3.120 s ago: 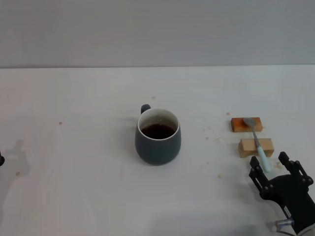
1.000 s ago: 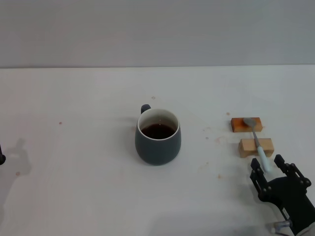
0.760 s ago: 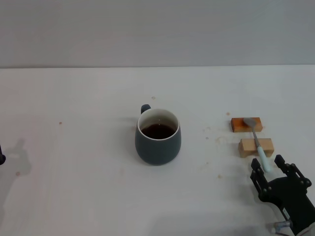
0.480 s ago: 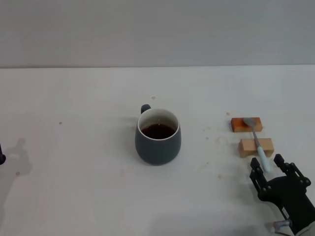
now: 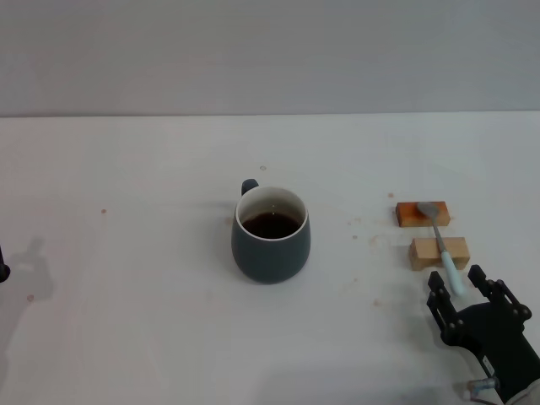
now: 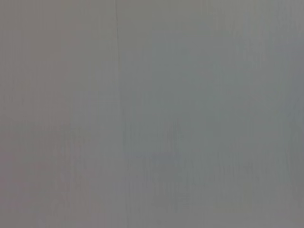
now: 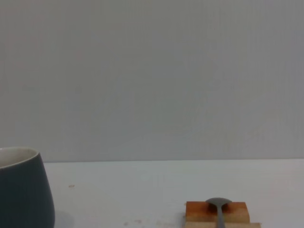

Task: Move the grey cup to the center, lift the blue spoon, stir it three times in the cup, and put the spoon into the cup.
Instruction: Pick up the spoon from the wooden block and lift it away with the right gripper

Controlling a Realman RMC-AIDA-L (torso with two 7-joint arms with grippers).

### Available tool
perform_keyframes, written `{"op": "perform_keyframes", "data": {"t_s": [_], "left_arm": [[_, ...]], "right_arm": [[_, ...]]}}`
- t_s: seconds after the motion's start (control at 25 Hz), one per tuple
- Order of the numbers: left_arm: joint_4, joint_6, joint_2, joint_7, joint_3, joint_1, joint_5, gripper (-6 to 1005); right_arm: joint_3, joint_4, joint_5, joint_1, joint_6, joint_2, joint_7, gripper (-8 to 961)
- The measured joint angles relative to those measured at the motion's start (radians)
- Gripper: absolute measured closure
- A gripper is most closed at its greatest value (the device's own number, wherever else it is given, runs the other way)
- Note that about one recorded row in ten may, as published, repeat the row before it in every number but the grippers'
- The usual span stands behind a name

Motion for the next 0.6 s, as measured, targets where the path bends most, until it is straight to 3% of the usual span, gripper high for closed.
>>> {"op": "perform_keyframes", "data": {"t_s": [0.6], "left_arm": [[0.000,0.000,0.000,0.000,0.000,0.003,0.000,1001]], "right_arm": [[0.000,0.003,-0.001,0.000,0.001,-0.001,0.000,521]]}}
